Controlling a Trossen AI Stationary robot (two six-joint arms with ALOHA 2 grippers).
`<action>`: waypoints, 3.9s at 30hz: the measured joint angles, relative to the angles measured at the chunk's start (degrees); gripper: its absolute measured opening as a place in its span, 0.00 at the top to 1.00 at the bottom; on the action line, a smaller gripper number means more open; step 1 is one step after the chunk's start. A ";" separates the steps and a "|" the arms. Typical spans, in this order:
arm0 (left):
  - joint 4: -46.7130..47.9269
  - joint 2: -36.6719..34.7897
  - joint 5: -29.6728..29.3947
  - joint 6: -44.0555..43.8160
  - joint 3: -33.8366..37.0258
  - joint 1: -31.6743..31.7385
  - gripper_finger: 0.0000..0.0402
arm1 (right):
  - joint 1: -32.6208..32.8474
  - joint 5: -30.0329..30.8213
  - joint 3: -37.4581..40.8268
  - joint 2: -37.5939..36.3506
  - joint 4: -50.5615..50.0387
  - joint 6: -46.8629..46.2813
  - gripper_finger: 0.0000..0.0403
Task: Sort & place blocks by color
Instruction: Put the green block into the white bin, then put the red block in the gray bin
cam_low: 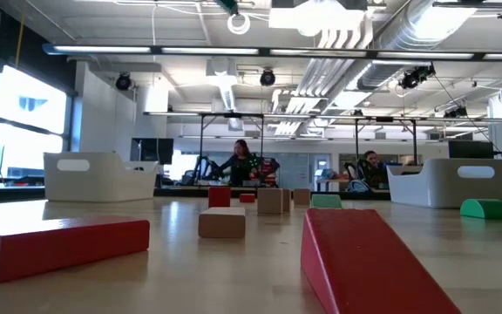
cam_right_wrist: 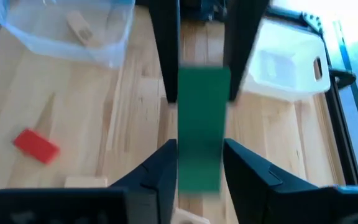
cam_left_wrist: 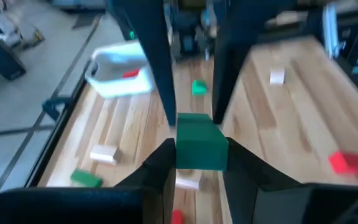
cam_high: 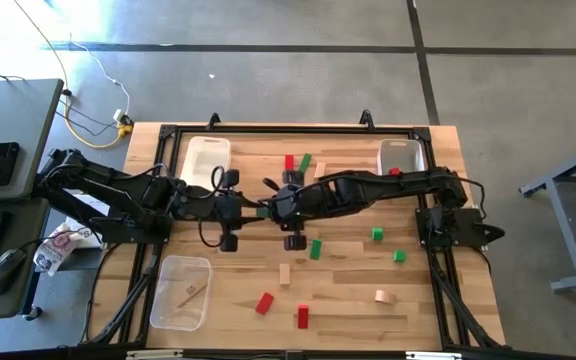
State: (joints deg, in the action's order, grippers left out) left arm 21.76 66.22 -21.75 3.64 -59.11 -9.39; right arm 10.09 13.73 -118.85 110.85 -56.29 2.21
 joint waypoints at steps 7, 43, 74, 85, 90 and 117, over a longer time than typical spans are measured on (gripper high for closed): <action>6.19 0.00 -3.49 -2.98 0.02 -0.02 0.80 | 0.02 0.36 0.00 0.00 -1.23 -1.83 0.58; 32.29 0.00 -17.32 -23.03 6.91 29.63 0.80 | 0.24 2.72 0.07 -0.01 -13.03 -11.35 0.55; 32.73 12.95 -5.24 -19.48 6.88 47.22 0.80 | 0.43 5.66 0.09 -0.02 -12.96 -17.41 0.55; 32.03 15.69 -5.82 -16.34 6.86 48.39 0.68 | 0.46 5.65 0.09 -0.02 -13.33 -17.27 0.55; 32.13 15.69 -5.84 -15.15 6.86 48.37 0.61 | 0.46 5.75 0.09 -0.02 -13.33 -17.37 0.55; 33.07 3.25 3.67 -16.30 3.54 35.82 0.55 | -1.60 8.80 0.09 -0.02 -10.01 -5.41 0.55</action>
State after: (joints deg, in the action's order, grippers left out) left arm 54.83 69.47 -18.08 -12.66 -55.57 26.43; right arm 8.49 22.52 -118.76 110.83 -66.31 -3.20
